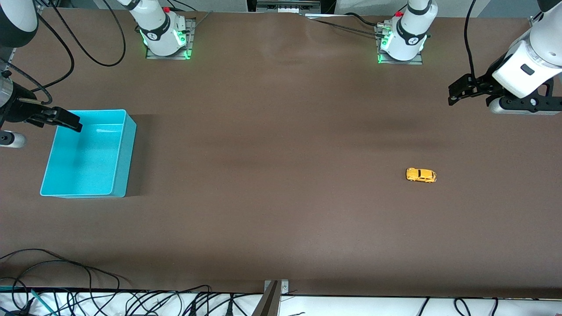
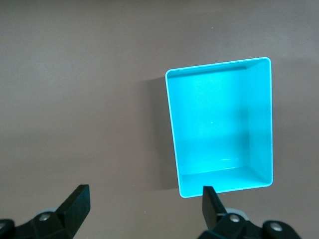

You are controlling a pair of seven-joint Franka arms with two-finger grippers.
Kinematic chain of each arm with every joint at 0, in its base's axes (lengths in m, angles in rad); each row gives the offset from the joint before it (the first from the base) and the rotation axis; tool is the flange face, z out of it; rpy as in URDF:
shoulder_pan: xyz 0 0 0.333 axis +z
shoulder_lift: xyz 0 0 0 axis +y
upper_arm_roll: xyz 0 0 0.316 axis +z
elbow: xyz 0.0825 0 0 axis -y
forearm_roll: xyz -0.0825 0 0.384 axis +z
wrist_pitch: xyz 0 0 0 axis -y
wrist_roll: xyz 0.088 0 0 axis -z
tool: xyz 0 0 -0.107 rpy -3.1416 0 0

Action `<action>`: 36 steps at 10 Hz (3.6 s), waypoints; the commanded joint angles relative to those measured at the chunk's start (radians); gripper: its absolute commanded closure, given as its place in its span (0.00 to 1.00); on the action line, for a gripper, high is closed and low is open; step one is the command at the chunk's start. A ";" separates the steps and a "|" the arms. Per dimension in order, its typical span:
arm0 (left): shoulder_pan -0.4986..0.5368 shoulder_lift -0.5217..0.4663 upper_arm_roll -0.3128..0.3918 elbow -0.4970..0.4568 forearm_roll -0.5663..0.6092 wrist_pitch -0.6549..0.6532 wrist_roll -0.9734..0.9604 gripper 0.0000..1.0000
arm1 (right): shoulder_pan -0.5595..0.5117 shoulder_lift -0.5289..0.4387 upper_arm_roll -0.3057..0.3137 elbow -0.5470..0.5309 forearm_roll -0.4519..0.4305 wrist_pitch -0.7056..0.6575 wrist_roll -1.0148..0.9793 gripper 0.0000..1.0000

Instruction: Wind up and store yellow beetle car

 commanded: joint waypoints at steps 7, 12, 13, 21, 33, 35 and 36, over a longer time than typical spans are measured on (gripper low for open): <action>0.003 0.022 0.000 0.036 0.016 -0.028 0.034 0.00 | -0.002 -0.008 0.003 0.000 0.019 -0.013 0.004 0.00; 0.003 0.025 0.000 0.034 0.016 -0.033 0.034 0.00 | -0.004 -0.009 -0.002 0.005 0.017 -0.042 -0.011 0.00; 0.002 0.028 0.000 0.037 0.016 -0.034 0.031 0.00 | -0.004 -0.012 -0.002 0.005 0.017 -0.044 -0.014 0.00; 0.003 0.035 0.002 0.042 0.018 -0.034 0.032 0.00 | -0.002 -0.006 0.003 0.003 0.019 -0.044 -0.012 0.00; 0.003 0.037 0.002 0.042 0.018 -0.034 0.032 0.00 | -0.004 -0.006 0.001 0.002 0.017 -0.049 -0.015 0.00; 0.003 0.037 0.002 0.043 0.018 -0.034 0.032 0.00 | -0.004 -0.006 0.001 0.002 0.017 -0.049 -0.015 0.00; 0.003 0.037 0.002 0.042 0.018 -0.034 0.034 0.00 | -0.004 -0.006 0.000 0.002 0.017 -0.049 -0.015 0.00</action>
